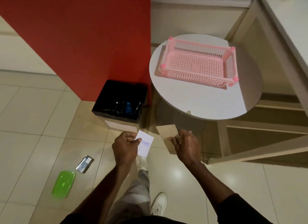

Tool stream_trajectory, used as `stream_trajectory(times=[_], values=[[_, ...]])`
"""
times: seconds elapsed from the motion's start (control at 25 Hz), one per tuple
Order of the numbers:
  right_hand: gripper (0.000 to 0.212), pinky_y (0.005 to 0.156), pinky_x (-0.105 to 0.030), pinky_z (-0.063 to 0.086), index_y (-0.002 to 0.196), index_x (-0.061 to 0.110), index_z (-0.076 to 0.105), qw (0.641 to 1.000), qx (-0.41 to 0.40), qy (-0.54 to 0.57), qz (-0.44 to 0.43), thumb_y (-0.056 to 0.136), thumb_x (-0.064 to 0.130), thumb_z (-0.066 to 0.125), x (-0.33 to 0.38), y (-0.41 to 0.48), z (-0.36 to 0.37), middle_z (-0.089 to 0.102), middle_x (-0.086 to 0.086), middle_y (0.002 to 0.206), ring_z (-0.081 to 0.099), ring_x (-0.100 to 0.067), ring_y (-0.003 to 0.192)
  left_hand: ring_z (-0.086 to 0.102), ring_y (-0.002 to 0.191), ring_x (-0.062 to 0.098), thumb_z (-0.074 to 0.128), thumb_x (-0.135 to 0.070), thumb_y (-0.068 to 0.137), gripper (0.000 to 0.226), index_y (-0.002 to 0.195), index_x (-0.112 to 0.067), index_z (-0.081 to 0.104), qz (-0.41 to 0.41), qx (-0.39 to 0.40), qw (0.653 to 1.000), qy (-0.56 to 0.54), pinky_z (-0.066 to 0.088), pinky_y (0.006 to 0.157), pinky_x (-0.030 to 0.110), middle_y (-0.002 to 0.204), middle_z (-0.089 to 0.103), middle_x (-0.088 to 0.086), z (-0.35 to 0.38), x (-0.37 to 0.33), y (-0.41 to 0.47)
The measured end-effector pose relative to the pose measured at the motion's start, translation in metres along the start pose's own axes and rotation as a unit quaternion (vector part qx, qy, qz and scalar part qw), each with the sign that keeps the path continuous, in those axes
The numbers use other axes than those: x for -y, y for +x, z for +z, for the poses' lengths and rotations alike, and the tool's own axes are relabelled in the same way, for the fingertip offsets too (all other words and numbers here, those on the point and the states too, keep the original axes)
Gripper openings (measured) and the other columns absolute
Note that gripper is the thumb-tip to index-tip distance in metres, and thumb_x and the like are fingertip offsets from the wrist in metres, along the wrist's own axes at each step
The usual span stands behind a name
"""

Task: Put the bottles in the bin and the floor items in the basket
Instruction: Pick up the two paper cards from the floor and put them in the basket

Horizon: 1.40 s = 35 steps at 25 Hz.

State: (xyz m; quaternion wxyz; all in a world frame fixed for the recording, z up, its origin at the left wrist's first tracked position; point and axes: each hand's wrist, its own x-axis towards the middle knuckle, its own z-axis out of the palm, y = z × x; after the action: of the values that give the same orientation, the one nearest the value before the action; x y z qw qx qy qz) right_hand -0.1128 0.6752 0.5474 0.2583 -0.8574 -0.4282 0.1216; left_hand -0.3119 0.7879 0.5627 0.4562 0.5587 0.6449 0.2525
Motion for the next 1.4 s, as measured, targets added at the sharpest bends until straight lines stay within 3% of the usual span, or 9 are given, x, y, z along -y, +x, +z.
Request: stream_trajectory(times=[0.12, 0.24, 0.4, 0.6, 0.88, 1.04, 1.16, 1.28, 1.4], values=[[0.028, 0.055, -0.012, 0.021, 0.080, 0.025, 0.053, 1.000, -0.021, -0.015, 0.014, 0.090, 0.038, 0.076, -0.001, 0.048, -0.008, 0.068, 0.004, 0.084, 0.045, -0.010, 0.070, 0.073, 0.076, 0.004, 0.088, -0.012, 0.081, 0.017, 0.094, -0.013, 0.077, -0.006, 0.010, 0.999, -0.049, 0.052, 0.056, 0.016, 0.084, 0.078, -0.004, 0.037, -0.041, 0.042], [0.029, 0.053, -0.014, 0.020, 0.079, 0.022, 0.055, 0.998, -0.039, -0.006, 0.044, 0.091, 0.036, 0.077, 0.000, 0.100, -0.025, 0.060, 0.010, 0.075, 0.043, -0.008, 0.063, 0.071, 0.068, -0.005, 0.086, -0.011, 0.084, 0.011, 0.091, -0.012, 0.077, -0.002, 0.037, 0.995, -0.092, 0.047, 0.052, 0.011, 0.081, 0.078, -0.005, 0.076, -0.090, 0.095], [0.051, 0.047, -0.021, 0.024, 0.069, 0.032, 0.032, 0.994, -0.060, -0.019, 0.089, 0.089, 0.038, 0.078, 0.002, 0.160, -0.047, 0.039, 0.019, 0.060, 0.038, -0.002, 0.052, 0.070, 0.067, -0.003, 0.087, -0.012, 0.082, 0.013, 0.089, -0.012, 0.076, 0.020, 0.063, 0.993, -0.099, 0.054, 0.064, 0.020, 0.078, 0.077, -0.006, 0.112, -0.156, 0.158], [0.051, 0.048, -0.020, 0.025, 0.067, 0.031, 0.032, 0.985, -0.090, 0.002, 0.147, 0.090, 0.035, 0.078, -0.001, 0.228, -0.066, 0.042, 0.021, 0.064, 0.041, -0.005, 0.055, 0.072, 0.078, 0.005, 0.090, -0.011, 0.078, 0.018, 0.087, -0.016, 0.075, 0.024, 0.060, 0.994, -0.090, 0.062, 0.075, 0.031, 0.088, 0.079, -0.002, 0.147, -0.216, 0.227], [0.039, 0.056, -0.032, 0.037, 0.080, 0.019, 0.051, 0.973, -0.106, 0.063, 0.193, 0.087, 0.043, 0.080, -0.039, 0.312, -0.088, 0.052, 0.008, 0.064, 0.056, -0.026, 0.065, 0.075, 0.077, 0.011, 0.090, -0.011, 0.078, 0.020, 0.080, -0.021, 0.072, -0.002, 0.019, 0.994, -0.106, 0.066, 0.067, 0.044, 0.084, 0.077, -0.006, 0.211, -0.259, 0.275], [0.049, 0.054, -0.036, 0.042, 0.072, 0.016, 0.045, 0.964, -0.114, 0.129, 0.203, 0.083, 0.040, 0.085, -0.065, 0.361, -0.100, 0.056, -0.002, 0.065, 0.052, -0.022, 0.060, 0.075, 0.079, 0.012, 0.088, -0.012, 0.081, 0.016, 0.086, -0.015, 0.073, -0.001, -0.011, 0.997, -0.079, 0.063, 0.060, 0.031, 0.092, 0.079, 0.000, 0.250, -0.273, 0.289], [0.048, 0.050, -0.029, 0.031, 0.071, 0.018, 0.044, 0.967, -0.079, 0.151, 0.189, 0.082, 0.039, 0.086, -0.088, 0.399, -0.104, 0.053, 0.002, 0.062, 0.049, -0.015, 0.056, 0.075, 0.076, 0.013, 0.088, -0.015, 0.082, 0.015, 0.085, -0.016, 0.074, -0.005, -0.050, 0.998, -0.044, 0.060, 0.054, 0.027, 0.088, 0.078, -0.002, 0.275, -0.285, 0.298], [0.034, 0.053, -0.025, 0.031, 0.085, 0.015, 0.053, 0.963, -0.040, 0.181, 0.195, 0.088, 0.034, 0.082, -0.102, 0.436, -0.098, 0.055, 0.009, 0.070, 0.054, -0.015, 0.064, 0.077, 0.081, 0.022, 0.088, -0.018, 0.080, 0.011, 0.085, -0.017, 0.078, 0.027, -0.077, 0.996, 0.043, 0.064, 0.066, 0.037, 0.091, 0.081, 0.002, 0.299, -0.287, 0.315], [0.031, 0.065, -0.029, 0.046, 0.094, 0.010, 0.059, 0.951, -0.025, 0.207, 0.230, 0.091, 0.033, 0.079, -0.108, 0.466, -0.084, 0.064, 0.001, 0.080, 0.062, -0.023, 0.077, 0.075, 0.087, 0.025, 0.087, -0.020, 0.080, 0.012, 0.085, -0.019, 0.077, 0.022, -0.089, 0.993, 0.079, 0.056, 0.072, 0.032, 0.092, 0.080, 0.001, 0.315, -0.294, 0.331]])
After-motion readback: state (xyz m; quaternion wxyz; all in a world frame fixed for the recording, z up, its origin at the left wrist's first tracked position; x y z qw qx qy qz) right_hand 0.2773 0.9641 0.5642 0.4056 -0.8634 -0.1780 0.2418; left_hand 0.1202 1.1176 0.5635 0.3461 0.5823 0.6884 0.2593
